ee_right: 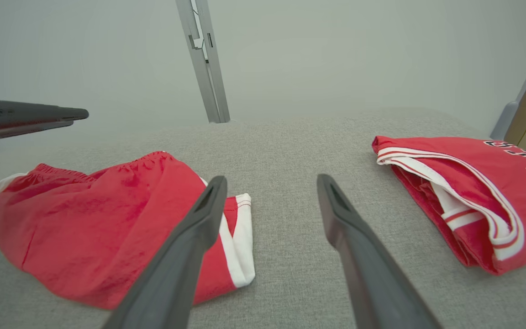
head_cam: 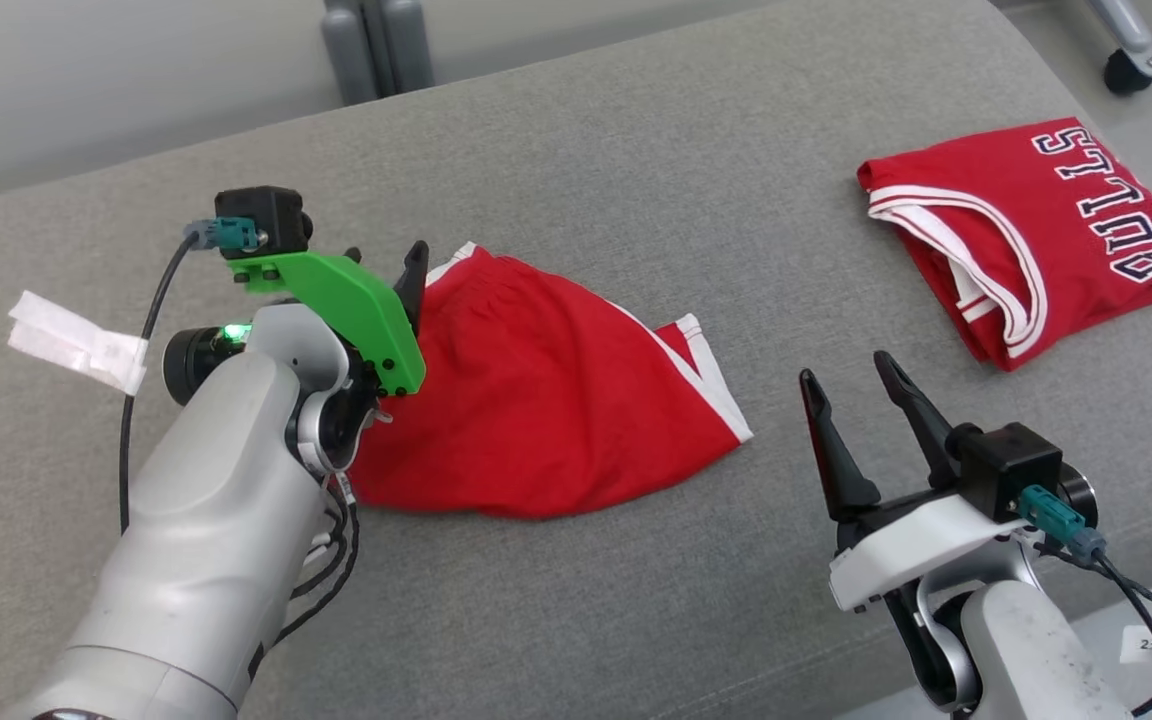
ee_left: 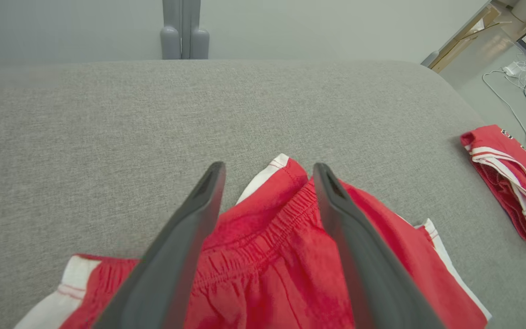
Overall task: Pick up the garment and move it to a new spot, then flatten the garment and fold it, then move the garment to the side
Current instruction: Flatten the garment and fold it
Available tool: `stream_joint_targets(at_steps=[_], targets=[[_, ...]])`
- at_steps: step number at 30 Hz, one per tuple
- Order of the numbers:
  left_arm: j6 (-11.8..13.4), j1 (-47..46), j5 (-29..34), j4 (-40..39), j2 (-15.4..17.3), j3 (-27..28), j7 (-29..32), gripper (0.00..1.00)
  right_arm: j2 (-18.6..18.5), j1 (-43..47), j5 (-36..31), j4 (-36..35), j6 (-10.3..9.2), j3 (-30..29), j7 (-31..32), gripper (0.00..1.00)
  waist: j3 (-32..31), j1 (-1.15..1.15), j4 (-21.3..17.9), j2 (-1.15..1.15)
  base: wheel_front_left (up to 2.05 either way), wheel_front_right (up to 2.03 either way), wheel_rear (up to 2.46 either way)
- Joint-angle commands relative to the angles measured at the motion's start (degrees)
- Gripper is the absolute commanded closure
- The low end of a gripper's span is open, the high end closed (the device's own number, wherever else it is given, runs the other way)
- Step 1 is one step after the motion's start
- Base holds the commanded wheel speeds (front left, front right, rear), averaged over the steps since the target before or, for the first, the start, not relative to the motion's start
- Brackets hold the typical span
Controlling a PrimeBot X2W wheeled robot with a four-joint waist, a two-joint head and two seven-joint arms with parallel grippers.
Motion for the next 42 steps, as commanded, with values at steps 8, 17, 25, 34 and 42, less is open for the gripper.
stream_joint_targets(at_steps=[8,17,25,34,42], targets=[[0.1,-3.2,0.3,5.0,-0.7,-2.4,6.2,0.00,0.7,-1.3,0.6,1.9,-0.09,0.0,-2.0,0.00,3.8,0.00,-9.5,0.00,0.00,0.00,0.00],[0.3,-5.7,2.3,8.5,0.3,-4.6,8.2,0.00,1.0,-1.7,0.7,3.0,-0.09,0.2,-3.0,0.00,4.3,0.00,-11.2,0.00,0.00,0.00,0.00],[1.1,-7.5,4.5,10.8,1.3,-6.8,8.7,0.00,1.2,-2.2,0.5,3.2,-0.09,0.8,-3.1,0.00,4.7,0.00,-10.7,0.00,0.00,0.00,0.00],[-1.1,-8.8,3.4,12.7,0.8,-7.5,11.6,0.00,1.4,-2.9,0.9,3.6,-0.09,0.5,-3.8,0.00,6.4,0.00,-10.8,0.00,0.00,0.00,0.00],[-3.6,-9.5,4.7,10.6,-1.1,-9.5,10.1,1.00,1.5,-2.9,0.2,3.7,-0.09,-0.4,-4.0,0.00,6.2,0.00,-9.0,0.00,0.00,0.00,0.00]])
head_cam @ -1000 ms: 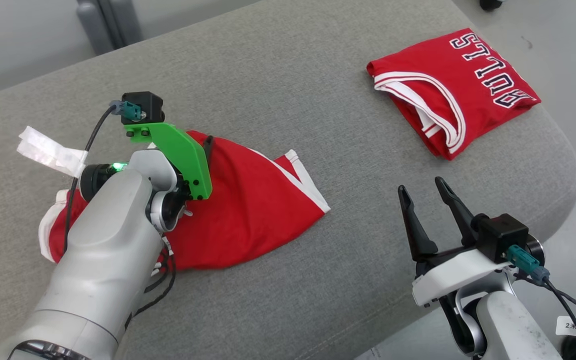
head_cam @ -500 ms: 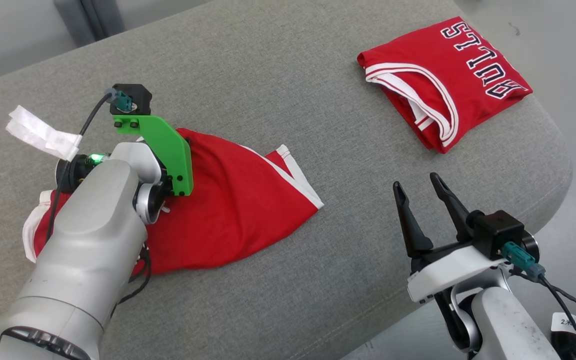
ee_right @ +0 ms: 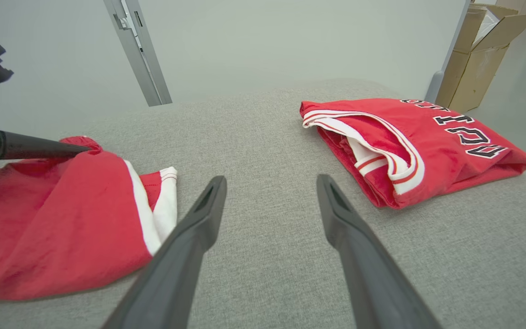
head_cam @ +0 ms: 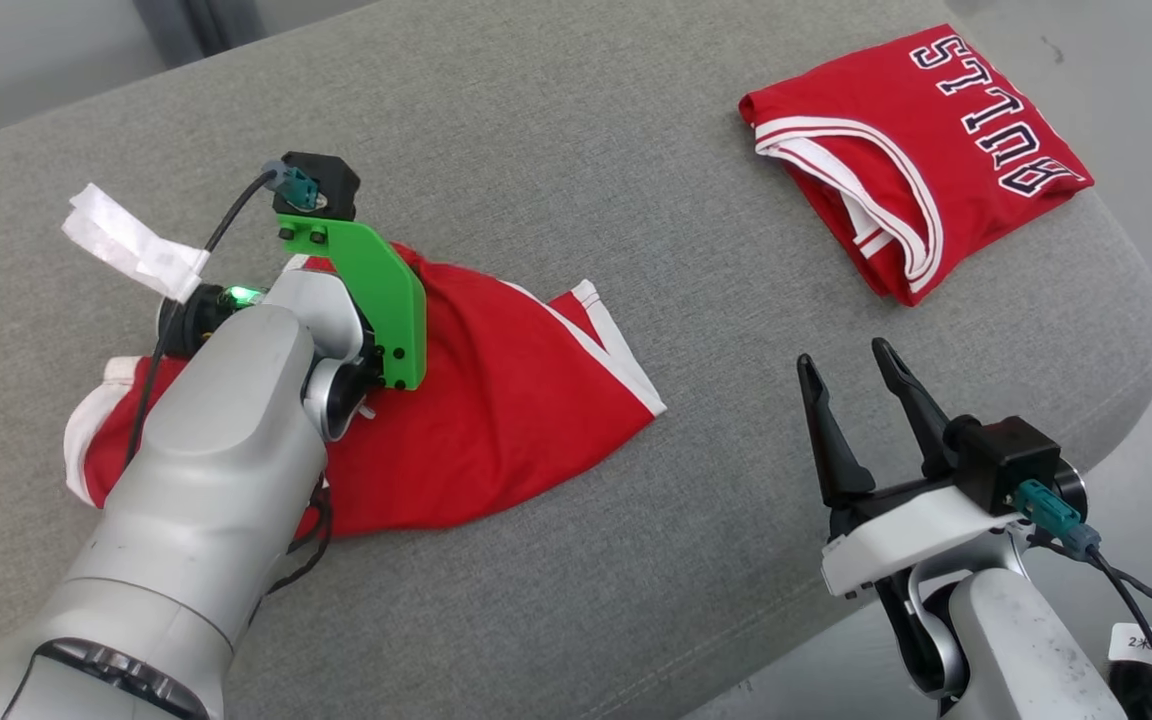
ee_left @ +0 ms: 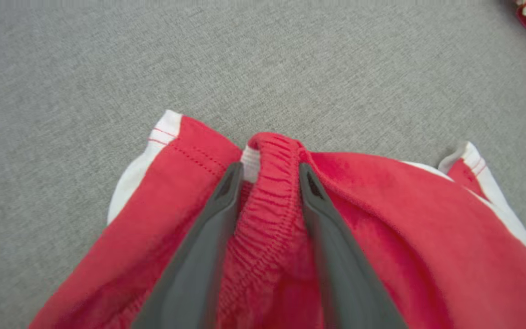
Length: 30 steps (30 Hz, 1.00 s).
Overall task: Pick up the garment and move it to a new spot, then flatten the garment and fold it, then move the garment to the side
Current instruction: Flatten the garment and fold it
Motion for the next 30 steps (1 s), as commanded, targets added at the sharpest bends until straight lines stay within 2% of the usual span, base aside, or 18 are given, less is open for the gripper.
stream_joint_targets(at_steps=[1,9,14,16,18,20,24,25,30], targets=[[-0.6,-0.7,0.1,-0.6,-0.6,-0.4,-0.6,1.00,0.2,-0.8,-0.2,0.1,-0.09,0.1,-0.4,0.00,-0.4,0.00,0.7,0.00,0.00,0.00,0.00],[-2.6,1.5,1.0,-6.8,-1.5,-1.6,-7.0,1.00,-0.6,0.7,-0.4,-0.4,-0.09,-1.1,0.3,0.00,-1.9,0.00,5.1,0.00,0.00,0.00,0.00],[-4.0,8.4,-1.1,-16.3,0.3,-2.7,-6.8,1.00,-1.4,2.2,-1.0,-1.3,-0.09,-2.7,1.1,0.00,-3.5,0.00,10.0,0.00,0.00,0.00,0.00],[-3.9,12.6,-1.6,-21.7,2.2,-3.5,-5.6,1.00,-1.5,2.8,-1.2,-1.9,-0.09,-3.0,1.6,0.00,-4.2,0.00,12.2,0.00,0.00,0.00,0.00],[-2.9,17.9,-2.9,-28.4,4.2,-3.8,-4.0,1.00,-1.6,3.2,-1.4,-2.5,-0.09,-3.0,2.1,0.00,-4.9,0.00,14.3,0.00,0.00,0.00,0.00],[-0.8,22.9,-3.8,-35.8,6.8,-4.0,-2.3,1.00,-1.8,3.4,-1.6,-3.1,-0.09,-3.1,2.6,0.00,-5.5,0.00,16.3,0.00,0.00,0.00,0.00],[5.0,33.0,-5.7,-49.1,11.7,-3.1,-0.8,1.00,-2.0,3.6,-1.4,-4.0,-0.09,-2.5,3.5,0.00,-6.5,0.00,19.5,0.00,0.00,0.00,0.00],[7.4,36.5,-6.3,-54.0,13.2,-2.2,-1.1,1.00,-2.3,3.8,-1.2,-4.2,-0.09,-2.3,4.0,0.00,-6.9,0.00,20.8,0.00,0.00,0.00,0.00],[11.7,42.0,-6.0,-58.2,16.0,-1.0,-1.9,1.00,-2.5,4.3,-1.4,-4.8,-0.09,-2.1,4.9,0.00,-7.8,0.00,22.5,0.00,0.00,0.00,0.00]])
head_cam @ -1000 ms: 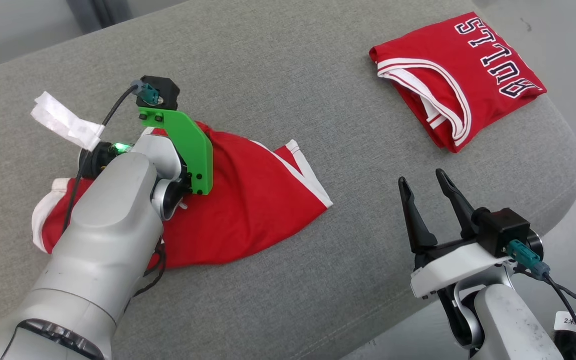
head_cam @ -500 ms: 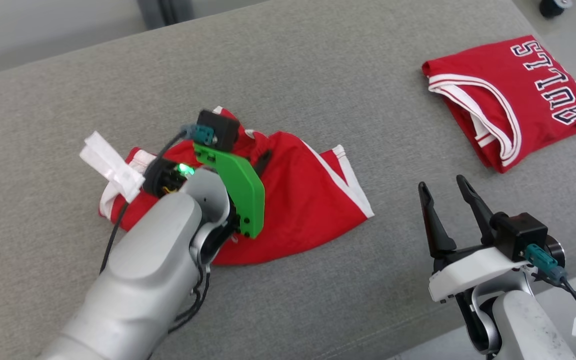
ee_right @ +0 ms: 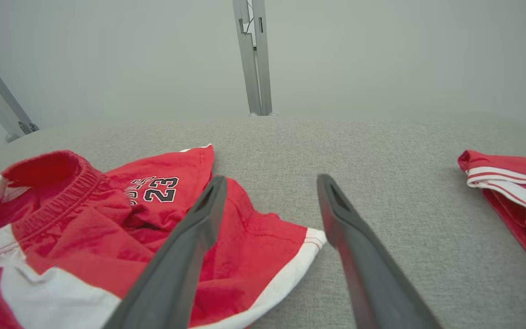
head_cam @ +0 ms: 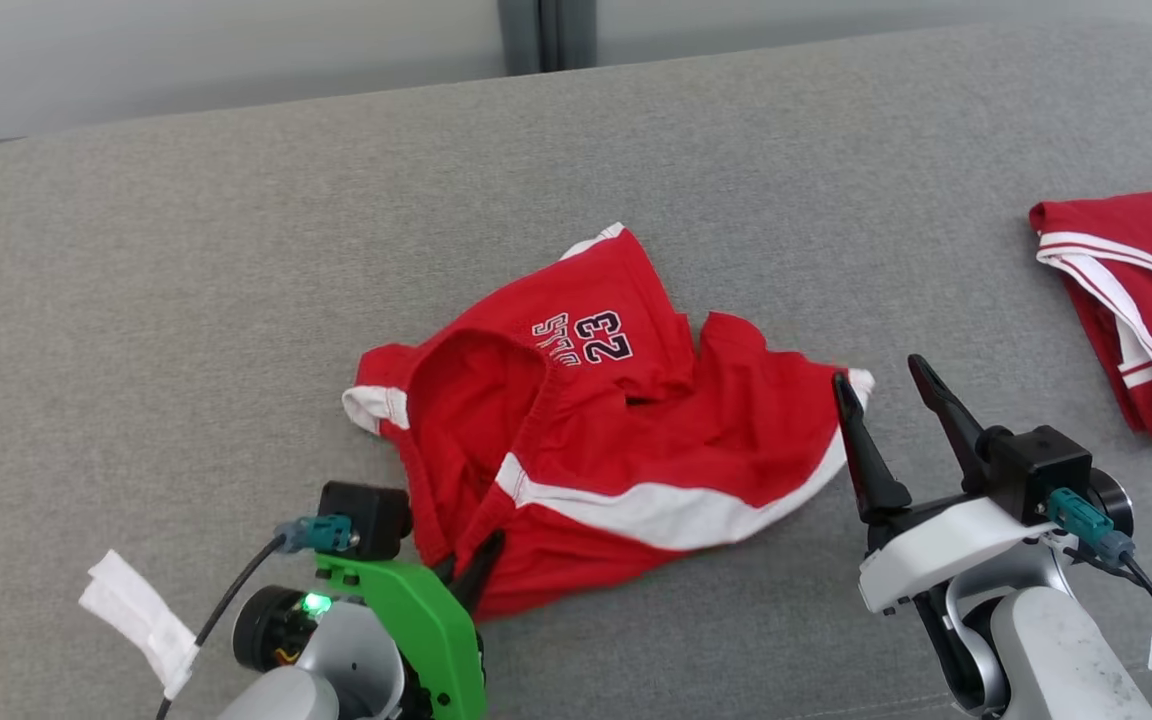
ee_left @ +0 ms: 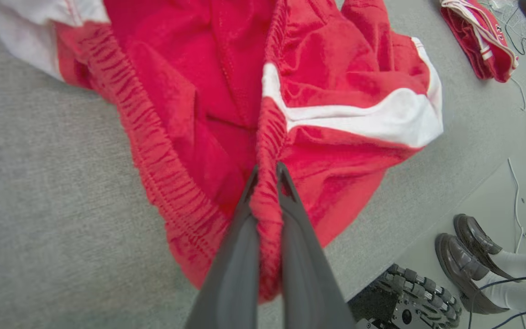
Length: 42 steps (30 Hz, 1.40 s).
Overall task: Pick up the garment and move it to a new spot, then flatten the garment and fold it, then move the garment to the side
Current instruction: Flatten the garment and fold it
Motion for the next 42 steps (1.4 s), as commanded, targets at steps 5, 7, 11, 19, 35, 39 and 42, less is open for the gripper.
stream_joint_targets(at_steps=[5,7,11,19,35,39,42], targets=[[4.8,4.4,1.8,0.8,1.4,2.3,-3.9,0.00,-0.7,1.1,0.3,-0.6,-0.09,0.5,0.9,0.00,-3.0,0.00,2.2,0.00,0.00,0.00,0.00],[5.9,5.4,1.6,1.2,1.0,3.4,-6.0,0.00,-1.0,1.3,0.4,-0.6,-0.09,0.5,1.0,0.00,-3.4,0.00,2.1,0.00,0.00,0.00,0.00],[7.8,7.3,1.0,1.3,0.3,6.3,-10.5,0.00,-1.4,2.2,0.6,-0.7,-0.09,0.3,1.3,0.00,-4.4,0.00,2.1,0.00,0.00,0.00,0.00],[4.3,9.0,0.3,0.9,-1.5,13.5,-25.6,0.00,-1.3,3.0,0.3,-1.2,-0.09,-0.6,1.6,0.00,-6.1,0.00,2.4,0.00,0.00,0.00,0.00],[-6.9,12.9,17.5,5.3,-9.5,30.8,-32.9,0.00,-0.9,2.7,-0.4,-0.5,-0.09,-4.9,0.5,0.00,-9.6,0.00,0.9,0.00,0.00,0.00,0.00],[-8.2,15.7,20.4,6.9,-11.0,34.1,-32.9,0.00,-1.1,2.4,-0.2,0.2,-0.09,-5.3,0.3,0.00,-10.6,0.00,0.1,0.00,0.00,0.00,0.00],[-8.9,17.3,21.5,8.1,-11.8,35.9,-32.9,0.00,-1.6,2.0,-0.1,0.8,-0.09,-5.4,-0.2,0.00,-11.0,0.00,-0.2,0.00,0.00,0.00,0.00]])
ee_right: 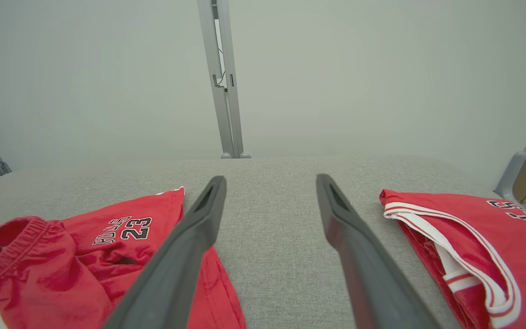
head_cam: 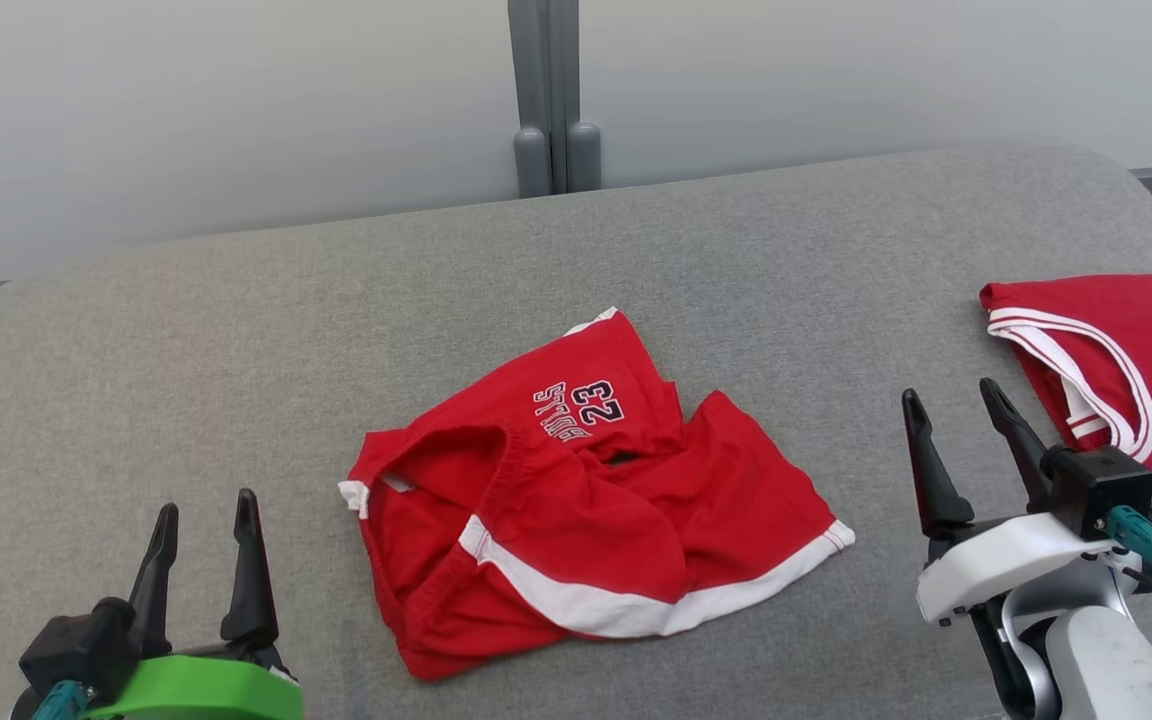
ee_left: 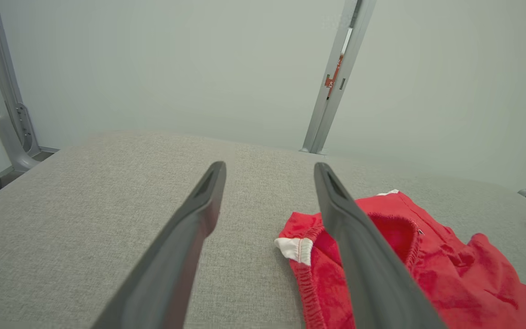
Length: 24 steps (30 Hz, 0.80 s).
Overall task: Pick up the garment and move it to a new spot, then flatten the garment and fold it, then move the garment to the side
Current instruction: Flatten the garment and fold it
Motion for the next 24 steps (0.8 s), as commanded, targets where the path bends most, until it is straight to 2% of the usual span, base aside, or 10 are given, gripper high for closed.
stream_joint_targets(at_steps=[1,10,24], targets=[[-0.5,1.3,0.7,0.3,-0.4,0.8,-0.1,0.00,-0.4,-0.6,0.1,0.3,-0.09,-0.2,-0.5,0.00,-0.5,0.00,-0.3,0.00,0.00,0.00,0.00],[-2.4,2.8,2.6,2.1,-2.4,2.8,-0.1,0.00,-0.9,0.8,-0.1,1.1,-0.09,-1.0,-1.1,0.00,-1.1,0.00,0.2,0.00,0.00,0.00,0.00],[-3.7,1.4,4.2,3.2,-3.4,3.8,-0.1,0.00,-0.3,1.2,-0.5,1.1,-0.09,-0.9,-0.7,0.00,-1.0,0.00,0.7,0.00,0.00,0.00,0.00]])
